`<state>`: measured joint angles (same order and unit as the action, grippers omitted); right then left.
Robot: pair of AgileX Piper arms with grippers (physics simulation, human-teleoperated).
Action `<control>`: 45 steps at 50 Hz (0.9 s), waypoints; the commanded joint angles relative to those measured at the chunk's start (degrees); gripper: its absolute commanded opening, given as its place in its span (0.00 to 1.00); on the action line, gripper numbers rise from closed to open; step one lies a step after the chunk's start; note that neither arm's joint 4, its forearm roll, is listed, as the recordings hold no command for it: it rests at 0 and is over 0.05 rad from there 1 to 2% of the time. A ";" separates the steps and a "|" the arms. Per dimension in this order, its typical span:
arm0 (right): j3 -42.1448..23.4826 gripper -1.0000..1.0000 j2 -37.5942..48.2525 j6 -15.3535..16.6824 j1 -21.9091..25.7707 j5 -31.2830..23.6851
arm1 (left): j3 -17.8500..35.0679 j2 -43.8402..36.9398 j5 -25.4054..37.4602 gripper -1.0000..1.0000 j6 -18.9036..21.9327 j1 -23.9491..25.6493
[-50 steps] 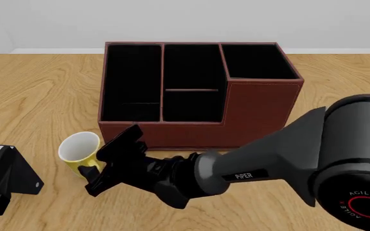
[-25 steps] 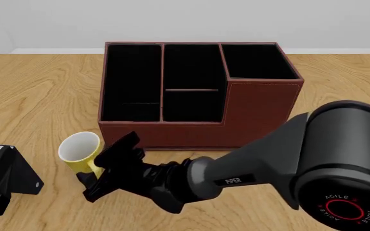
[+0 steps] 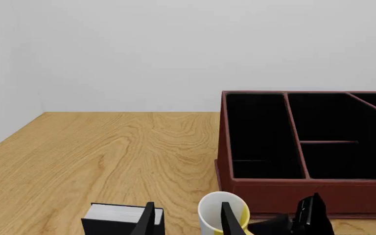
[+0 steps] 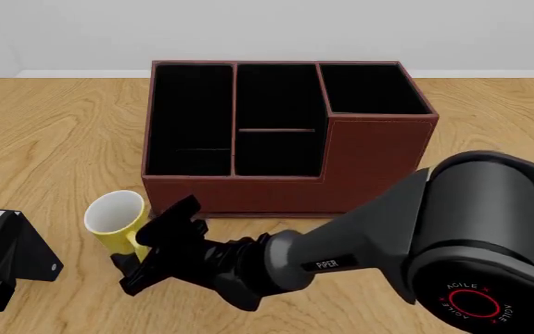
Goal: Pick up the yellow and white mug and place it to the right of the caddy.
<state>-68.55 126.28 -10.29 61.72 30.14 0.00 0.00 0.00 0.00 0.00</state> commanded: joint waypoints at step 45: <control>0.84 0.00 -0.59 0.83 -1.12 0.49 | 0.00 0.00 0.00 1.00 0.00 0.00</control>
<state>-68.54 126.12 -8.96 60.76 29.88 0.00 0.00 0.00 0.00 0.00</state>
